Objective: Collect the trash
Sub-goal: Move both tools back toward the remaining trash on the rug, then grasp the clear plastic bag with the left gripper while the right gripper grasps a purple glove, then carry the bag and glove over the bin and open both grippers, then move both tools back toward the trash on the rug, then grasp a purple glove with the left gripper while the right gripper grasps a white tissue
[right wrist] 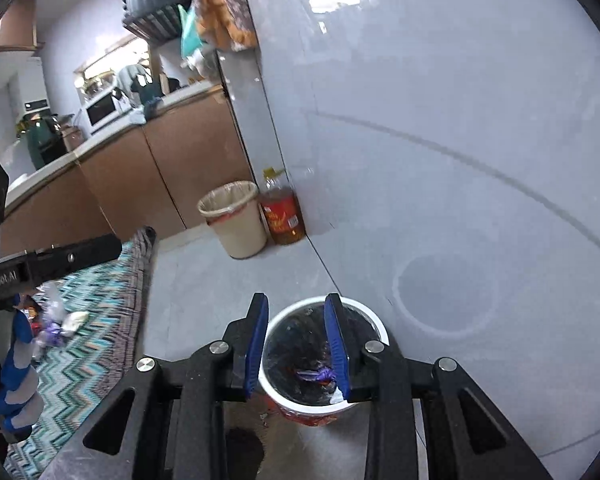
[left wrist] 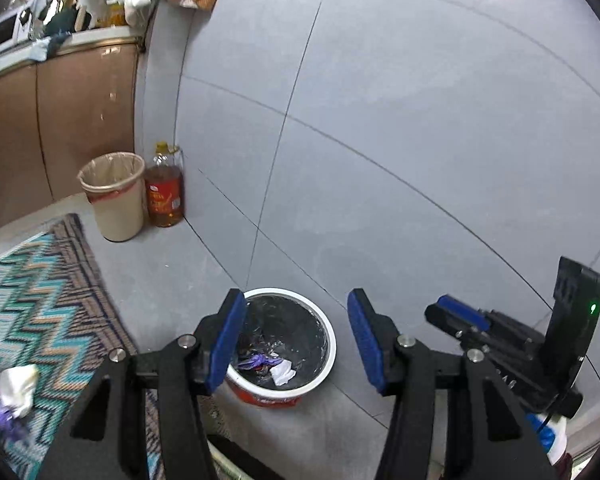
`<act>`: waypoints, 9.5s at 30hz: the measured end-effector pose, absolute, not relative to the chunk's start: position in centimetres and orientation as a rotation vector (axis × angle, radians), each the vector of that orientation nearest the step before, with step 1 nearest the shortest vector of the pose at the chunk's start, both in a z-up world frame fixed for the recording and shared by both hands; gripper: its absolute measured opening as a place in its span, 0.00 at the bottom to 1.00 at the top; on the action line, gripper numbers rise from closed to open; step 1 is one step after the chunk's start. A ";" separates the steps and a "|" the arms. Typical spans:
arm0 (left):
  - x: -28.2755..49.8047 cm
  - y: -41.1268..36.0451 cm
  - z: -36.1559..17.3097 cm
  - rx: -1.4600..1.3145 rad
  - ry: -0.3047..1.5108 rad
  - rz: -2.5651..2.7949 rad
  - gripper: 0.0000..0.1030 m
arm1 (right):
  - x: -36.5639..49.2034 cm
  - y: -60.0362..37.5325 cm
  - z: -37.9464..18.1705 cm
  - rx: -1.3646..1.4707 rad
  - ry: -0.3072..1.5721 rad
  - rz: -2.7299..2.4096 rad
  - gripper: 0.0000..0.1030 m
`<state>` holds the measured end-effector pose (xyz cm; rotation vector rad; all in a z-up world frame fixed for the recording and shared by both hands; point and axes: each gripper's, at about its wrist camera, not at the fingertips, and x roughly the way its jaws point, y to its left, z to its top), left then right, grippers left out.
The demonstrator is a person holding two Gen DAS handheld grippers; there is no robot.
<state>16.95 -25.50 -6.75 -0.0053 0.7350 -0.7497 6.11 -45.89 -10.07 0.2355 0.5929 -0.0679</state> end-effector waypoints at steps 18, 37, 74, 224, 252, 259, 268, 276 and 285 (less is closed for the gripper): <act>7.0 -11.4 0.5 -0.050 0.556 -0.622 0.56 | -0.1 -34.9 -2.9 0.128 0.467 0.056 0.35; 2.8 4.4 -3.4 -0.115 0.523 -0.406 0.58 | 0.0 -23.5 -1.4 0.023 0.464 0.239 0.40; 14.1 16.6 -19.5 -0.301 0.837 0.037 0.41 | 15.3 -11.5 -13.6 -0.042 0.777 0.524 0.41; 6.2 -1.0 -3.1 -0.118 0.550 -0.469 0.52 | 0.7 -28.3 -1.8 0.094 0.475 0.163 0.46; 12.1 11.4 -14.6 -0.097 0.727 -0.270 0.51 | 13.3 -16.2 -11.0 0.004 0.736 0.402 0.48; 14.7 11.8 -16.7 -0.118 0.768 -0.260 0.38 | 17.1 -14.0 -13.9 -0.025 0.805 0.443 0.48; 15.5 12.4 -17.9 -0.162 0.774 -0.292 0.28 | 21.4 -11.2 -17.1 -0.079 0.861 0.477 0.48; 15.0 12.6 -17.9 -0.167 0.766 -0.299 0.27 | 23.4 -8.7 -18.8 -0.129 0.881 0.500 0.47; 13.3 12.2 -16.5 -0.156 0.740 -0.306 0.25 | 23.5 -8.3 -20.2 -0.177 0.888 0.455 0.12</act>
